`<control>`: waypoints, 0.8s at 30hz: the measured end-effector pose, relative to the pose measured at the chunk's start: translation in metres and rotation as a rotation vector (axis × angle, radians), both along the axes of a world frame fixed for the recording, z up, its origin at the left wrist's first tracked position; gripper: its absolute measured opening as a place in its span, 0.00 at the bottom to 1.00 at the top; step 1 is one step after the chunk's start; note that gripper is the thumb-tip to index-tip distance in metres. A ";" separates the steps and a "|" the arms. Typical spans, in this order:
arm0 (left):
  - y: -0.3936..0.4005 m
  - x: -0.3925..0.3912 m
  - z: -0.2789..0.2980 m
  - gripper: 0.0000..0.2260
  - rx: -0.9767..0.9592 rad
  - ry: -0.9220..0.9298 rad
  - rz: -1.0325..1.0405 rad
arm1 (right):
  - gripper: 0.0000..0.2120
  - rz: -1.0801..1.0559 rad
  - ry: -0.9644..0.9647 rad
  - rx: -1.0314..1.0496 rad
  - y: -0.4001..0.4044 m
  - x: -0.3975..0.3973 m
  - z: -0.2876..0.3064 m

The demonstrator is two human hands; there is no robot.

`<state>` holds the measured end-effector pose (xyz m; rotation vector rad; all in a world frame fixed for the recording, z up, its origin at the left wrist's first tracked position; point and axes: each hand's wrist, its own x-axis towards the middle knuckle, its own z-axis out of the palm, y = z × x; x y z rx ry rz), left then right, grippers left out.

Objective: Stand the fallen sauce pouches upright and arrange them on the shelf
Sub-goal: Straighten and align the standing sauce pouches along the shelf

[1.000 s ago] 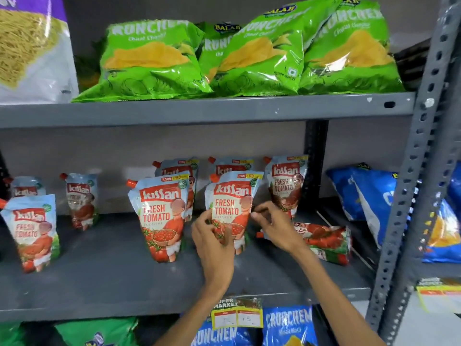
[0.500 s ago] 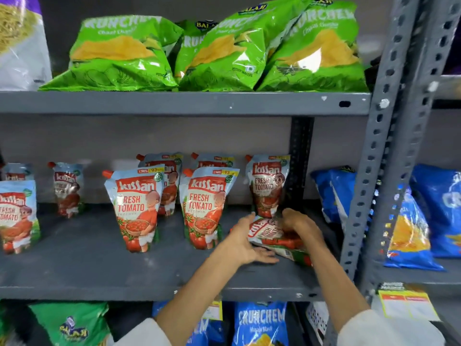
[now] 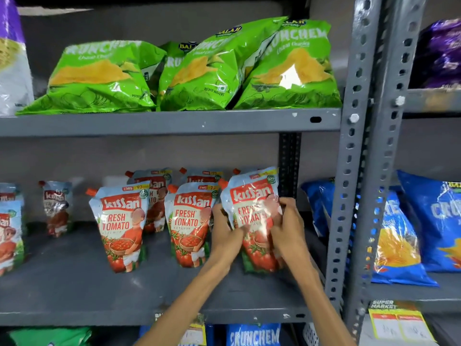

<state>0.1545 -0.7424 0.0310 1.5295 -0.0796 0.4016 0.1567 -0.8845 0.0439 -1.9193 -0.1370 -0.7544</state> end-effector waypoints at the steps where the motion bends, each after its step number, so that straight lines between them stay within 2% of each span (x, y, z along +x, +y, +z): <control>1: 0.005 0.006 0.001 0.28 0.067 -0.060 0.024 | 0.15 0.026 -0.036 0.066 0.004 0.001 -0.005; 4: 0.019 0.018 -0.013 0.29 0.193 -0.156 0.044 | 0.18 0.136 -0.071 0.160 0.013 0.009 -0.032; 8: 0.027 0.024 -0.040 0.29 0.193 -0.159 -0.026 | 0.12 0.168 -0.054 0.218 0.014 0.020 -0.059; 10: 0.026 0.026 -0.045 0.29 0.186 -0.137 -0.046 | 0.12 0.178 -0.028 0.268 0.013 0.027 -0.062; 14: 0.022 0.025 -0.060 0.30 0.189 -0.086 -0.144 | 0.22 0.344 0.135 0.306 0.011 0.031 -0.072; 15: 0.022 0.026 -0.064 0.30 0.179 -0.068 -0.159 | 0.22 0.381 0.179 0.293 0.011 0.031 -0.075; 19: 0.020 0.028 -0.069 0.28 0.156 -0.041 -0.192 | 0.12 0.399 0.181 0.272 0.007 0.033 -0.084; 24: 0.000 0.030 -0.078 0.32 0.155 -0.073 -0.166 | 0.09 0.298 0.153 0.325 -0.005 0.030 -0.088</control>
